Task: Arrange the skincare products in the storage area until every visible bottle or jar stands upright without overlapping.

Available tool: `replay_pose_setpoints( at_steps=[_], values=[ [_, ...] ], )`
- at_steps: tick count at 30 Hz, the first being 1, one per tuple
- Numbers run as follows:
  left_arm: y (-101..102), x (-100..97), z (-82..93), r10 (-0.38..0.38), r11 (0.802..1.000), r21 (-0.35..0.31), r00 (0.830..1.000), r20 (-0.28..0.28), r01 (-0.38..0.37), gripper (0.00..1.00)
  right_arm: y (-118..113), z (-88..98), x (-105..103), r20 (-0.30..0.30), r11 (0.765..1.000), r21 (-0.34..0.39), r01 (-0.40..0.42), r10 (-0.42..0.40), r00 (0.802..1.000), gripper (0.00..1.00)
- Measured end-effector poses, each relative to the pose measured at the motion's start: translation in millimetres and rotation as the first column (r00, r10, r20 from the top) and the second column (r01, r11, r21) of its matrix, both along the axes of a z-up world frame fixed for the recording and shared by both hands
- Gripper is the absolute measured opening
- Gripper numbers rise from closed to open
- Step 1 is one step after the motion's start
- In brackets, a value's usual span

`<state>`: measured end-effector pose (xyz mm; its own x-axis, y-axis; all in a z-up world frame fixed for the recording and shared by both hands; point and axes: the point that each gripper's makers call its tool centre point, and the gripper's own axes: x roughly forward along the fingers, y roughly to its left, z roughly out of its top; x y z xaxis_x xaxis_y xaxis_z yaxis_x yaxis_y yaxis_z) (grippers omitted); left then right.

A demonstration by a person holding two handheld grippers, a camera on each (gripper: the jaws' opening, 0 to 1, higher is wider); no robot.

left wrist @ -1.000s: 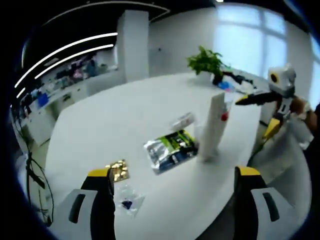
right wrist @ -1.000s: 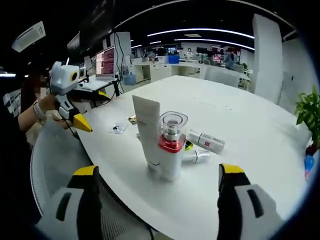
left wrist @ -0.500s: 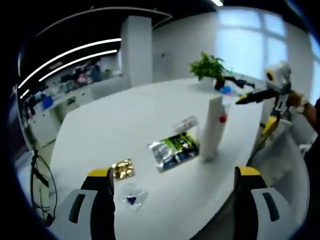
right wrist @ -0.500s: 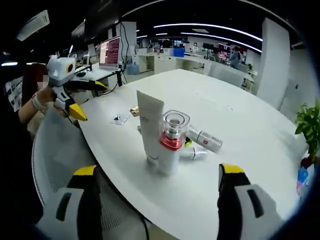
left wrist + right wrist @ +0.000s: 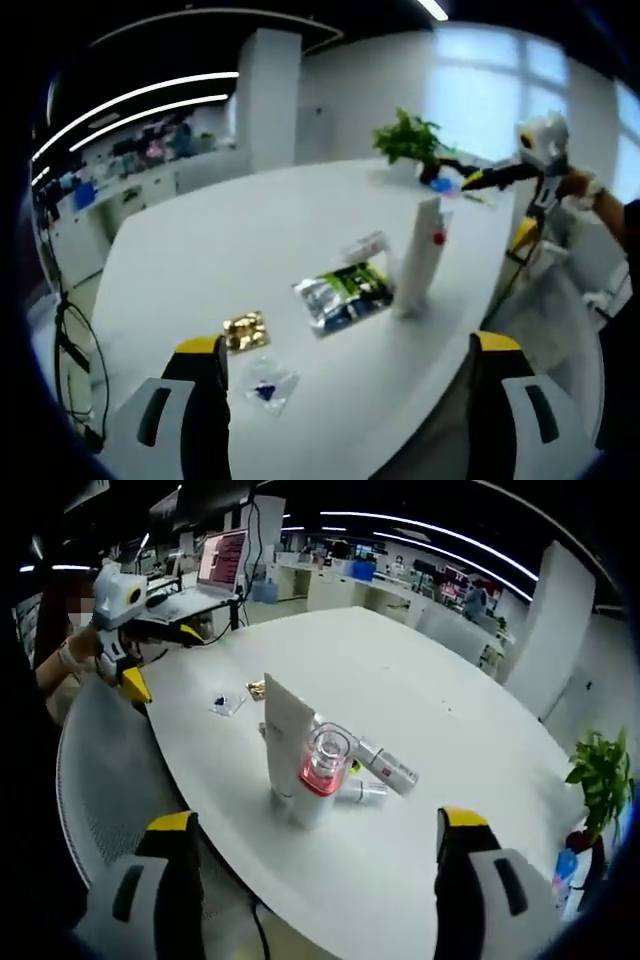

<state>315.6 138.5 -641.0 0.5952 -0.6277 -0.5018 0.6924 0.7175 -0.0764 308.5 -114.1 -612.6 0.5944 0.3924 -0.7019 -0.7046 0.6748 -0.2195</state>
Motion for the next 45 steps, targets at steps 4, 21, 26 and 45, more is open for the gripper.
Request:
replay_pose_setpoints(
  at_steps=[4, 21, 26, 45],
  values=[
    [5, 4.6, 9.6, 0.02, 0.997, -0.071, 1.0, 0.003, -0.02, 0.97, 0, 5.2, 3, -0.003, 0.996, -0.08, -0.042, 0.042, 0.999, 0.99],
    [8, -14.7, -8.5, 0.018, 0.997, -0.073, 0.999, -0.041, -0.021, 0.97, -10, -2.1, 68, -0.084, 0.952, -0.22, -0.214, 0.2, 0.976, 0.92],
    [6, -15.5, -8.3, 0.114, 0.992, -0.045, 0.993, -0.024, -0.115, 0.97, -19, -15.1, 95, -0.097, 0.939, -0.208, -0.275, 0.26, 0.961, 0.87],
    [-26, -40.2, 1.6, 0.449, 0.893, -0.019, 0.893, -0.027, -0.449, 0.97, -19, -92.4, 157, -0.274, 0.816, -0.195, -0.544, 0.487, 0.829, 0.48]
  ],
)
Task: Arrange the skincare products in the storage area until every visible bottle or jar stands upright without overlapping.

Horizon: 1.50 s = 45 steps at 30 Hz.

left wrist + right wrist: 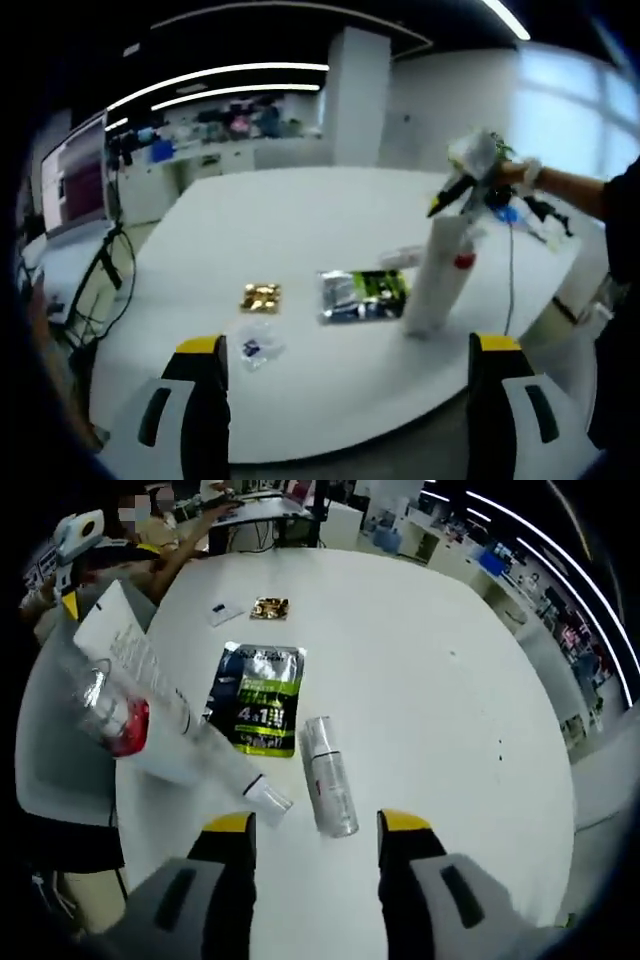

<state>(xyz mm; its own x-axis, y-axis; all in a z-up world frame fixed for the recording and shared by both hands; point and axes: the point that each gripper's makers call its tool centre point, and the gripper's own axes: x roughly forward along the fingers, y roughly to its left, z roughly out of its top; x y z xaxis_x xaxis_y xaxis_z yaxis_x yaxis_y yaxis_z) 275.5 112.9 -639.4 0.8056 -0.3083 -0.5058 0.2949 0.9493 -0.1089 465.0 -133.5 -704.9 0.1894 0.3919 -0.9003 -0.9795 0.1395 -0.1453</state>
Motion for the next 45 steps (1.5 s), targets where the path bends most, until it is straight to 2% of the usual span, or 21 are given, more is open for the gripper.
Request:
replay_pose_setpoints(
  at_steps=[2, 5, 7, 9, 14, 17, 23, 26, 35, 41, 44, 45],
  values=[
    [-2, -2.3, -0.4, 0.019, 1.0, 0.004, 1.0, -0.004, -0.019, 0.97, 4, -10.0, 0, -0.028, 0.999, -0.028, -0.039, 0.038, 0.999, 0.48],
    [-4, -7.1, -1.0, 0.058, 0.998, 0.012, 0.998, -0.012, -0.058, 0.97, 7, -21.2, 5, -0.027, 0.993, -0.071, -0.09, 0.088, 0.996, 0.47],
    [-3, -9.7, -0.2, 0.086, 0.996, 0.012, 0.996, -0.013, -0.086, 0.97, 12, -27.9, 8, -0.04, 0.992, -0.071, -0.103, 0.101, 0.994, 0.44],
    [-3, -12.6, 1.0, 0.104, 0.994, 0.014, 0.994, -0.011, -0.104, 0.97, 14, -34.2, 10, -0.06, 0.991, -0.071, -0.113, 0.109, 0.992, 0.44],
    [-4, -17.2, -0.7, 0.148, 0.989, 0.037, 0.989, -0.021, -0.147, 0.97, 10, -51.1, 23, -0.043, 0.984, -0.119, -0.136, 0.132, 0.99, 0.46],
    [-6, -17.6, -0.4, 0.166, 0.986, 0.038, 0.986, -0.023, -0.165, 0.97, 8, -58.3, 23, -0.092, 0.985, -0.105, -0.135, 0.125, 0.988, 0.42],
    [-10, -15.8, -3.5, 0.182, 0.983, 0.039, 0.982, -0.04, -0.181, 0.97, 4, -66.6, 23, -0.112, 0.979, -0.128, -0.16, 0.147, 0.983, 0.37],
    [-10, -14.4, -4.3, 0.181, 0.983, 0.035, 0.983, -0.042, -0.18, 0.97, 5, -68.4, 24, -0.111, 0.98, -0.126, -0.152, 0.138, 0.984, 0.35],
    [-8, -9.0, -3.3, 0.144, 0.99, 0.018, 0.989, -0.038, -0.143, 0.97, 1, -72.6, 20, -0.127, 0.978, -0.165, -0.125, 0.105, 0.986, 0.21],
    [-5, -8.2, -6.4, 0.071, 0.997, 0.009, 0.996, -0.048, -0.071, 0.97, 1, -75.9, 22, -0.1, 0.975, -0.189, -0.119, 0.101, 0.99, 0.21],
    [-1, -7.2, -7.0, 0.047, 0.999, 0.012, 0.998, -0.05, -0.046, 0.97, 2, -76.2, 21, -0.11, 0.975, -0.196, -0.105, 0.085, 0.99, 0.2],
    [0, -6.4, -5.3, 0.039, 0.999, 0.006, 0.998, -0.041, -0.038, 0.97, 4, -75.6, 20, -0.114, 0.979, -0.186, -0.078, 0.057, 0.992, 0.2]
  ],
)
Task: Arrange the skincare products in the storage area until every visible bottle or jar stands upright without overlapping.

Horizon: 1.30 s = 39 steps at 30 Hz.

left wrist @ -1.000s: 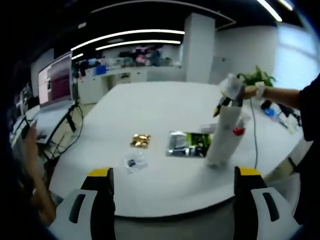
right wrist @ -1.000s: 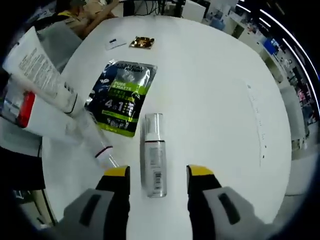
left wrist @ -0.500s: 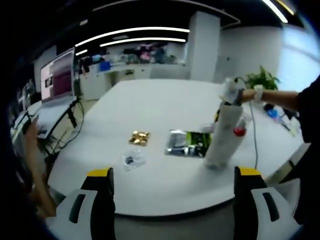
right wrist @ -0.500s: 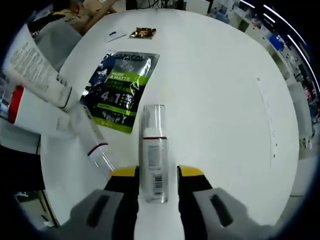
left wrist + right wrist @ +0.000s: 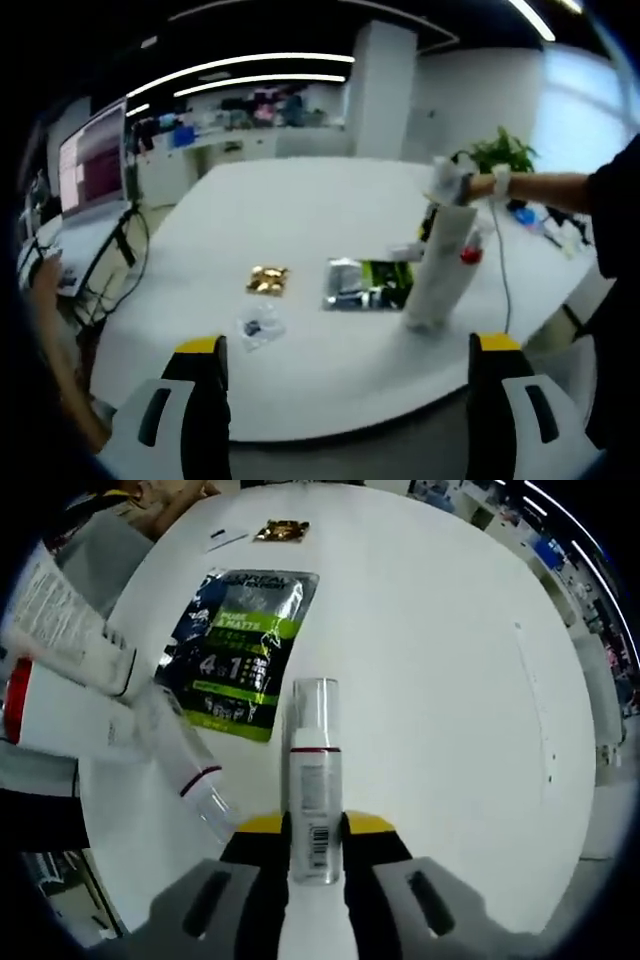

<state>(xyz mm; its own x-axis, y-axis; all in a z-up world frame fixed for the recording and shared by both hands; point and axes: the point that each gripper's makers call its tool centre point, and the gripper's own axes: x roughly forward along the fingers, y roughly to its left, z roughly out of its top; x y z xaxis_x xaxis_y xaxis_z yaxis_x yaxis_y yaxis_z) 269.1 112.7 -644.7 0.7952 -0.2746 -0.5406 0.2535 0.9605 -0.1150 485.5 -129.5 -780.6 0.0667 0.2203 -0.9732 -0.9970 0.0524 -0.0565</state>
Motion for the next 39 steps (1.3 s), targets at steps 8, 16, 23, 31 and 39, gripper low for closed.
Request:
replay_pose_setpoints(
  at_steps=[8, 16, 23, 31, 39],
  values=[
    [8, 5.4, -1.5, -0.061, 0.998, -0.03, 0.998, 0.015, 0.062, 0.96, 13, 28.4, 1, 0.063, 0.994, 0.077, 0.083, -0.088, 0.994, 0.18],
    [12, 16.8, 6.7, -0.117, 0.991, -0.066, 0.992, 0.053, 0.12, 0.94, 39, 84.1, -2, 0.129, 0.954, 0.274, 0.121, -0.161, 0.978, 0.18],
    [5, 27.7, 16.6, -0.184, 0.974, -0.12, 0.978, 0.096, 0.194, 0.94, 64, 145.7, -18, 0.148, 0.867, 0.477, 0.14, -0.237, 0.96, 0.18],
    [-5, 34.6, 30.1, -0.269, 0.94, -0.175, 0.953, 0.142, 0.291, 0.96, 89, 206.2, -54, 0.148, 0.761, 0.636, 0.126, -0.282, 0.948, 0.18],
    [-13, 46.5, 60.8, -0.315, 0.877, -0.288, 0.914, 0.257, 0.384, 0.95, 117, 240.4, -96, 0.063, 0.615, 0.776, 0.139, -0.295, 0.954, 0.18]
  ],
)
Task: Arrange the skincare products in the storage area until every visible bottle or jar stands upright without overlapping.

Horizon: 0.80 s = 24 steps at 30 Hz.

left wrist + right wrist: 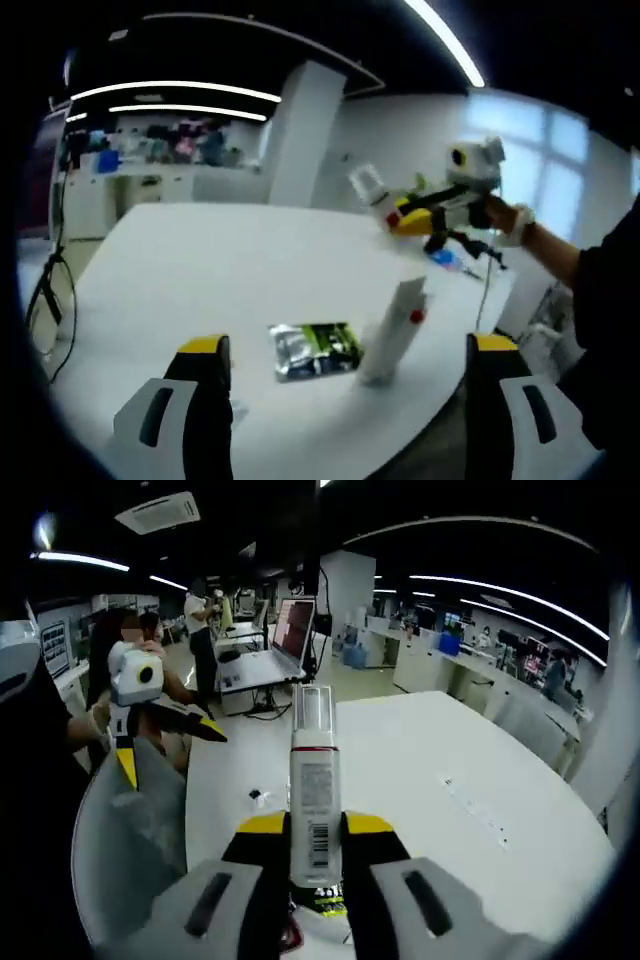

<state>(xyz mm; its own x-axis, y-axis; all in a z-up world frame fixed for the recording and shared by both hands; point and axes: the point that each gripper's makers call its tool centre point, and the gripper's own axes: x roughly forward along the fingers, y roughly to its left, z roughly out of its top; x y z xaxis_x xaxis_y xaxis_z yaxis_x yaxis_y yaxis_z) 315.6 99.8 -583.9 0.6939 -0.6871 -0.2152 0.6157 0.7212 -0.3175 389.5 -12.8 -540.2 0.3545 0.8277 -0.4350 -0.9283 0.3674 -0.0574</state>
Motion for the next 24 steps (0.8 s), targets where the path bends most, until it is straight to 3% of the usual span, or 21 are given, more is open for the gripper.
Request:
replay_pose_setpoints(
  at_steps=[4, 8, 13, 15, 18, 24],
  values=[
    [-6, 4.1, 20.3, -0.05, 0.995, -0.088, 0.998, 0.039, 0.054, 0.89, 6, 2.1, -18, 0.0, 1.0, 0.021, 0.0, 0.0, 1.0, 0.18],
    [-13, 8.1, 34.8, -0.085, 0.988, -0.122, 0.992, 0.097, 0.097, 0.73, 16, -2.9, -37, -0.04, 0.998, 0.06, -0.013, 0.016, 0.999, 0.18],
    [-31, 6.2, 41.1, -0.181, 0.971, -0.132, 0.974, 0.136, 0.198, 0.63, 22, -14.4, -57, -0.071, 0.996, 0.085, -0.013, 0.019, 0.997, 0.18],
    [-39, 3.5, 40.4, -0.229, 0.958, -0.141, 0.963, 0.142, 0.249, 0.57, 23, -19.0, -65, -0.094, 0.994, 0.107, -0.005, 0.015, 0.995, 0.18],
    [-56, -4.8, 42.1, -0.325, 0.92, -0.173, 0.931, 0.165, 0.352, 0.52, 23, -25.8, -77, -0.117, 0.991, 0.13, 0.005, 0.01, 0.993, 0.18],
    [-74, -1.8, 36.7, -0.374, 0.893, -0.209, 0.915, 0.151, 0.4, 0.39, 24, -36.6, -95, -0.181, 0.985, 0.17, 0.028, 0.003, 0.983, 0.18]
  ],
)
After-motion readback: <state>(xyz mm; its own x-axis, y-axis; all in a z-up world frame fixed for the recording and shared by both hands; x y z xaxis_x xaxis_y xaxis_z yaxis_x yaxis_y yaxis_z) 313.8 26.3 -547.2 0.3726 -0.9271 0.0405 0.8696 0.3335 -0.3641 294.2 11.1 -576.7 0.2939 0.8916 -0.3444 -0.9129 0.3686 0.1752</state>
